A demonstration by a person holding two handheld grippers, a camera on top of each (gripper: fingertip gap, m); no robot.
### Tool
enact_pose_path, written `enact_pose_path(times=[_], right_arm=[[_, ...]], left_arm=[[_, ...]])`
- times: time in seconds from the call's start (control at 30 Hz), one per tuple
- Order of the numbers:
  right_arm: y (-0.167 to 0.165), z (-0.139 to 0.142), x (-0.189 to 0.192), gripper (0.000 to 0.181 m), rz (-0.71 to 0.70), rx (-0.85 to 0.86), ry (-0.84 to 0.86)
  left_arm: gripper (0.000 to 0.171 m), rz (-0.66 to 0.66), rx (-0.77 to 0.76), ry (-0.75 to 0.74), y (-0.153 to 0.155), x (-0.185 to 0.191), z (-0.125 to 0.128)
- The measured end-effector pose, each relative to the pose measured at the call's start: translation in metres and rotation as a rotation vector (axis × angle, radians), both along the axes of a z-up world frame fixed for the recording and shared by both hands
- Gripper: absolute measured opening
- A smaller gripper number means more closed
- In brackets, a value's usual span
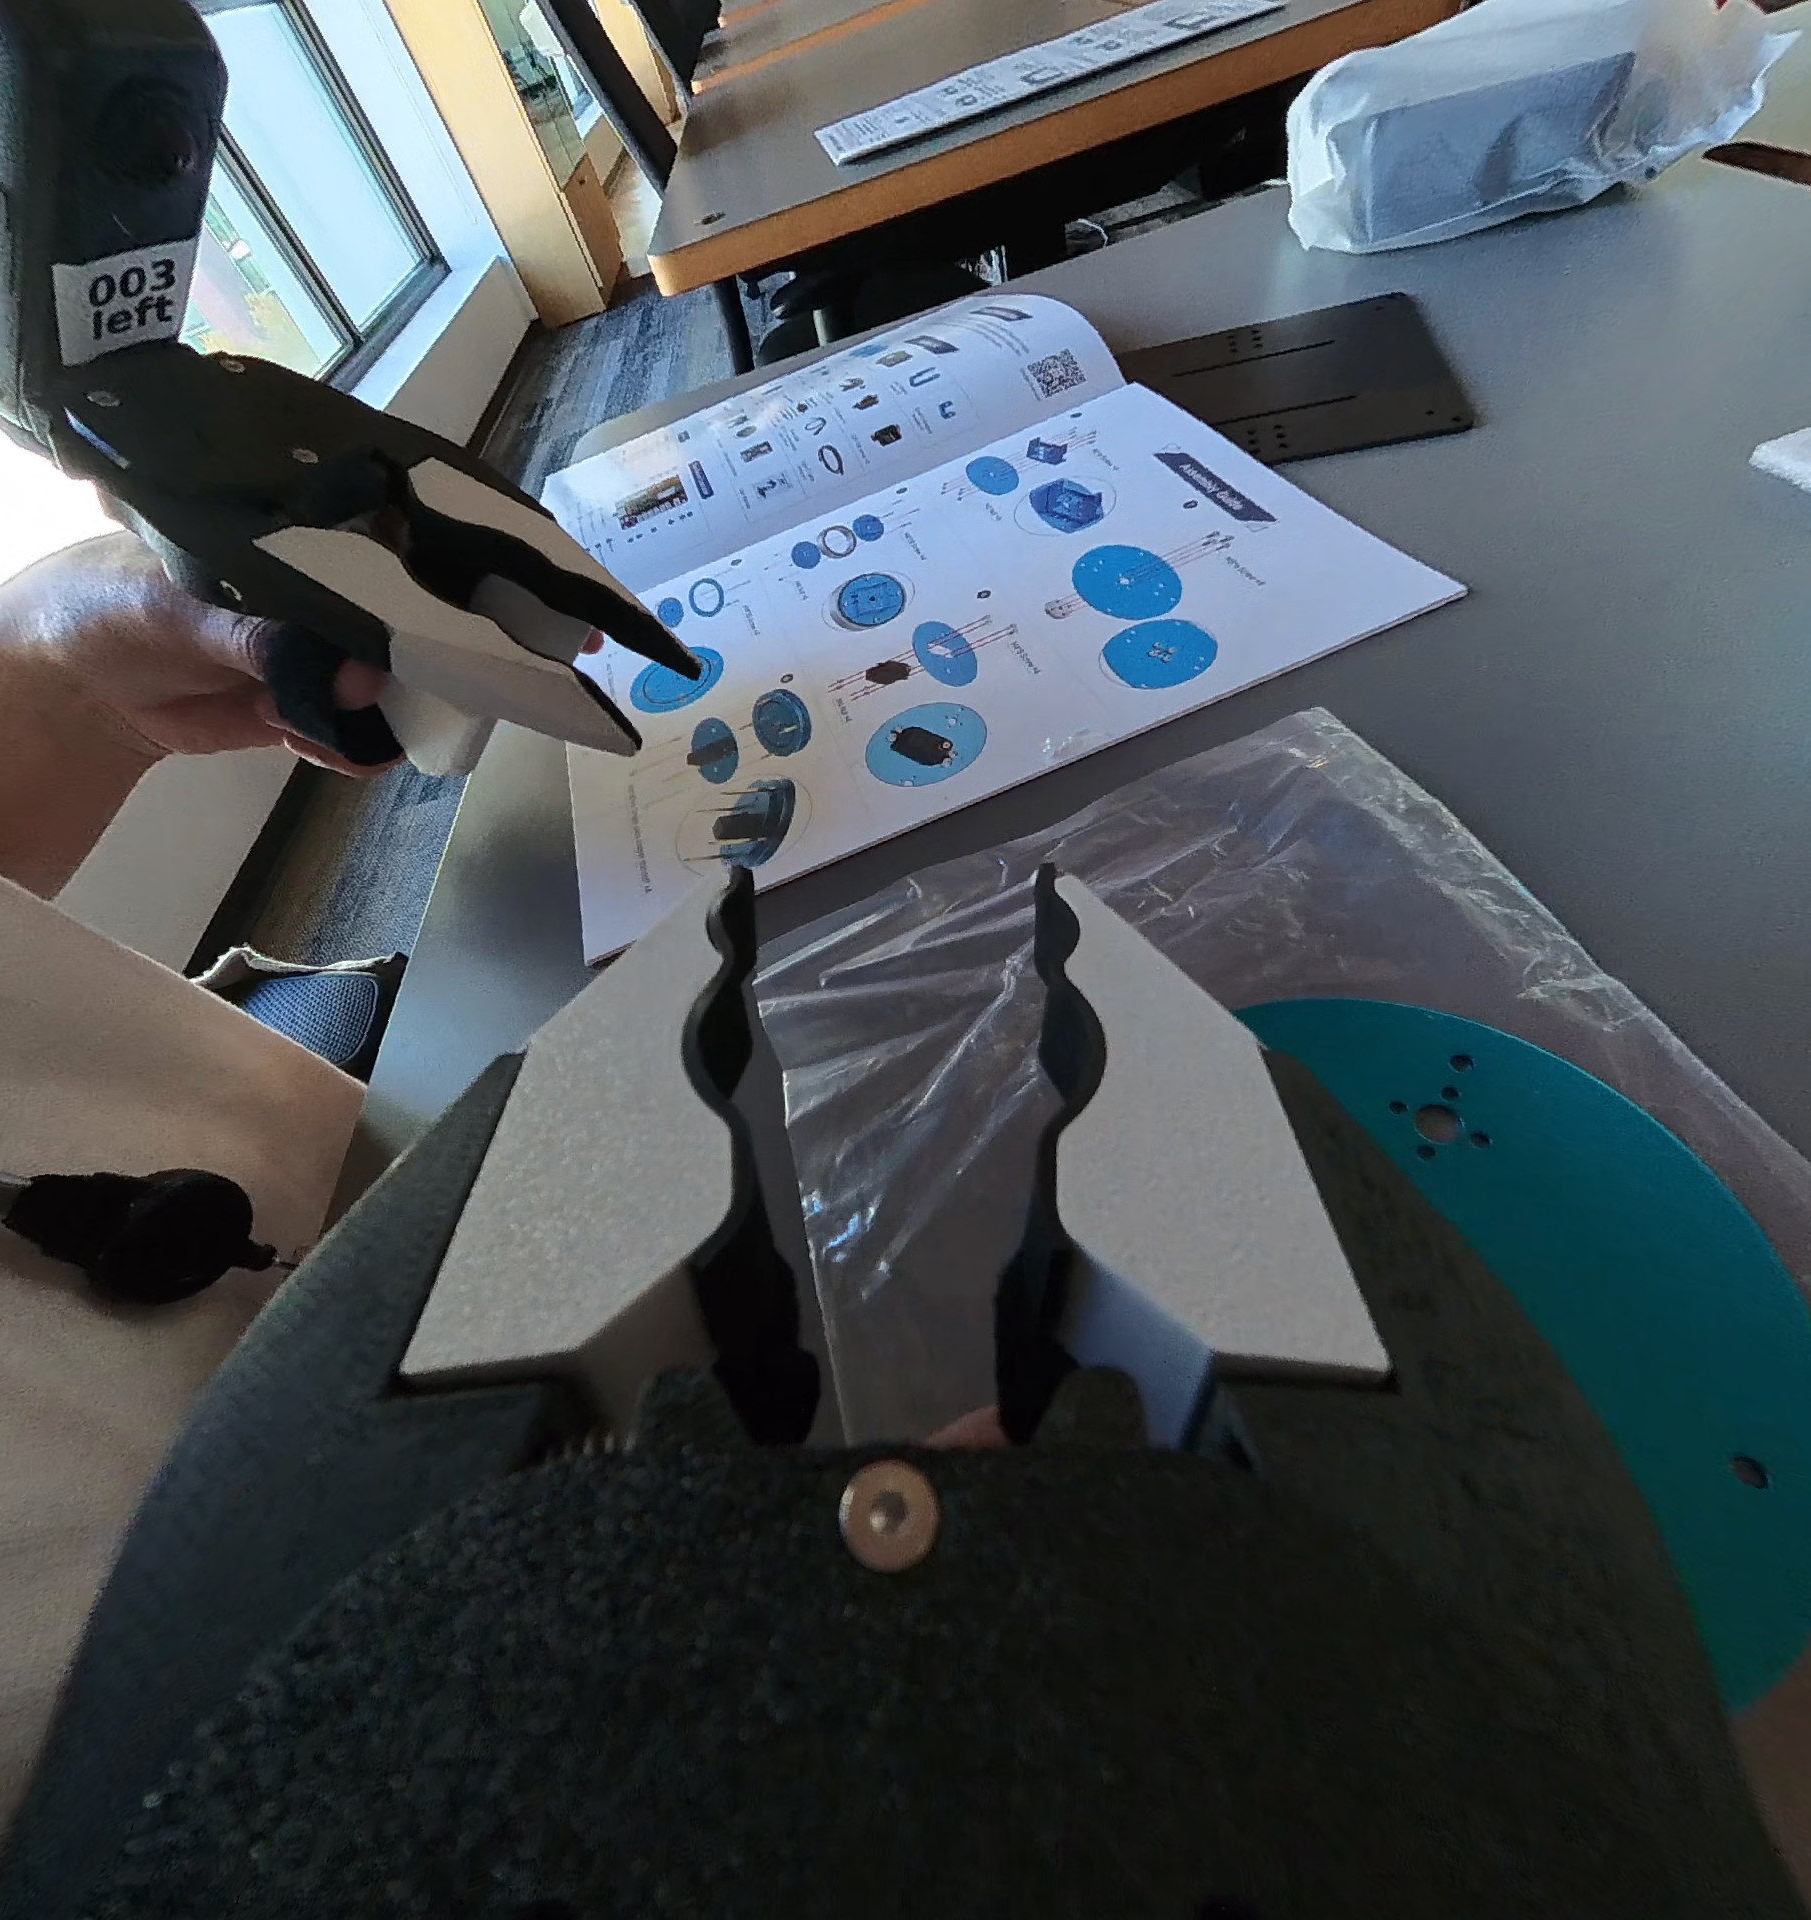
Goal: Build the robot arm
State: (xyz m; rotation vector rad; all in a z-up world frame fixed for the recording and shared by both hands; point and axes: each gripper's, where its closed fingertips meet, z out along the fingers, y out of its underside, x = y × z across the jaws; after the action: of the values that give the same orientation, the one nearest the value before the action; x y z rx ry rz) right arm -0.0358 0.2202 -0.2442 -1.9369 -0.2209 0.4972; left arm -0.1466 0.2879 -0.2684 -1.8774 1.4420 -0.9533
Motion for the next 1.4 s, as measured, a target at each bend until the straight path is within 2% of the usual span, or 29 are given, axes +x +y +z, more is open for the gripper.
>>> enact_pose_path(times=[0.53, 0.67, 0.77, 0.83, 0.93, 1.07, 1.13, 1.27, 1.4], right_arm=[[0.000, -0.004, -0.001, 0.051, 0.002, -0.021, -0.011], [-0.001, 0.001, -0.001, 0.051, -0.010, 0.020, -0.036], [-0.009, 0.016, 0.011, 0.052, -0.059, 0.079, -0.045], [-0.020, 0.030, 0.035, 0.052, -0.137, 0.120, -0.067], [-0.049, 0.041, 0.095, 0.049, -0.322, 0.122, -0.076], [-0.104, 0.024, 0.194, 0.050, -0.640, -0.030, -0.093], [-0.124, 0.012, 0.225, 0.056, -0.726, -0.142, -0.133], [-0.127, -0.003, 0.236, 0.056, -0.772, -0.197, -0.061], [-0.120, -0.026, 0.238, 0.055, -0.770, -0.281, -0.143]], left_arm=[[0.040, -0.014, 0.018, -0.004, -0.006, -0.001, 0.003], [0.040, -0.044, -0.003, -0.043, -0.013, 0.012, 0.011], [0.040, -0.082, -0.002, -0.070, -0.019, 0.031, 0.020], [0.040, -0.102, 0.020, -0.074, -0.019, 0.046, 0.026], [0.040, -0.146, 0.037, -0.083, -0.023, 0.075, 0.035], [0.040, -0.229, 0.060, -0.082, -0.032, 0.120, 0.041], [0.040, -0.269, 0.073, -0.079, -0.036, 0.144, 0.041], [0.040, -0.344, 0.046, -0.066, -0.047, 0.186, 0.041], [0.040, -0.406, 0.037, -0.076, -0.060, 0.209, 0.043]])
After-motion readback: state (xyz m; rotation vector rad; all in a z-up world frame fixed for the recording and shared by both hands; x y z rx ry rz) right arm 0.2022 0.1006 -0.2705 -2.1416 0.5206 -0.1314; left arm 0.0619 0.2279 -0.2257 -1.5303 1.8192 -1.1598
